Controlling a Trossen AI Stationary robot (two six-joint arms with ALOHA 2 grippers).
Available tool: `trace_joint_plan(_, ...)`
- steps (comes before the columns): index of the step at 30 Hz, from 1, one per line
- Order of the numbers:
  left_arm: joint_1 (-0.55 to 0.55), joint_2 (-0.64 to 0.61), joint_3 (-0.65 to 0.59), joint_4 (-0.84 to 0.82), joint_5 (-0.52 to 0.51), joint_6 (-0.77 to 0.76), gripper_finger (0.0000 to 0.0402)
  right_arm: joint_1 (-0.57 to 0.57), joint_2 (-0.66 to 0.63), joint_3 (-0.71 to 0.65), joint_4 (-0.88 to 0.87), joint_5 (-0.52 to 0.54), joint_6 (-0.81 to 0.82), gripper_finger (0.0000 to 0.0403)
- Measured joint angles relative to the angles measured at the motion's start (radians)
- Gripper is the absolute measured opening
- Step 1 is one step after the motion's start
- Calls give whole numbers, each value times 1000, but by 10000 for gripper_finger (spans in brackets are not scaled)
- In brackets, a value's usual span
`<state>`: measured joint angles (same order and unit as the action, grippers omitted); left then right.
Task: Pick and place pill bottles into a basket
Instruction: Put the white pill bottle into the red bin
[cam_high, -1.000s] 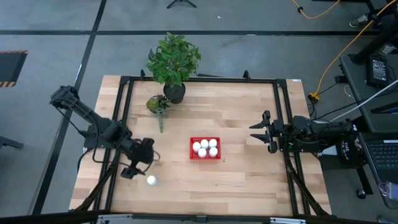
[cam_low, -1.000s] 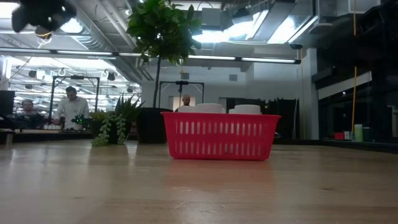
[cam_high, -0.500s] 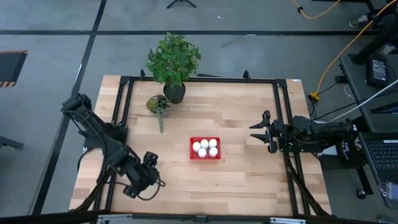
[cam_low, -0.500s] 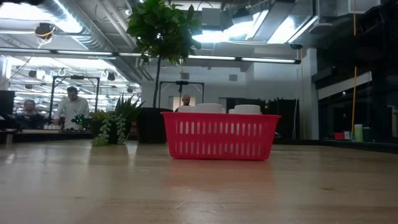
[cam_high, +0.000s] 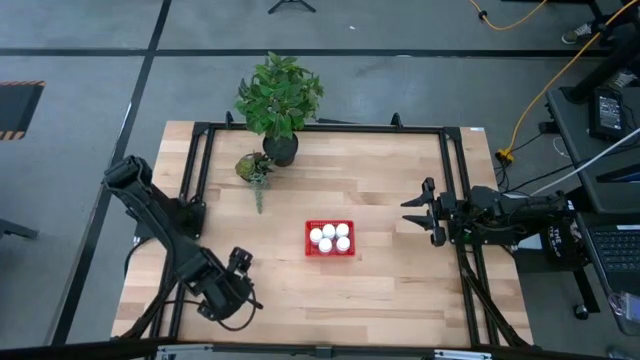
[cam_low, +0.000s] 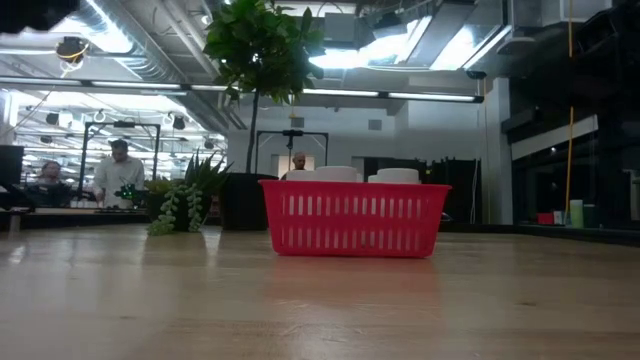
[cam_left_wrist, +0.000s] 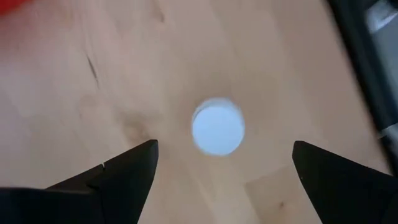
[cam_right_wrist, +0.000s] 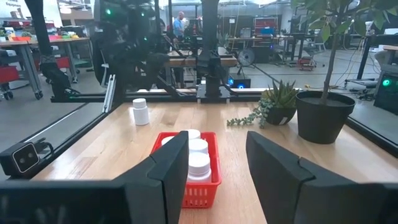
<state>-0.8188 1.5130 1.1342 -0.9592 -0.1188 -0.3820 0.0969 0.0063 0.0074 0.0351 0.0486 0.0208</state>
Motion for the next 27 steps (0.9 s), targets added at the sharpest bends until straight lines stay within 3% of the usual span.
trace_joint_plan(7, 0, 0, -85, 29, 1, 31, 364, 0, 0, 0, 0, 0, 0, 163)
trace_joint_plan(15, 11, 0, -164, 217, 9, 45, 364, 0, 0, 0, 0, 0, 0, 163)
trace_joint_plan(27, 11, 0, -244, 342, 15, 28, 363, 0, 0, 0, 0, 0, 0, 163)
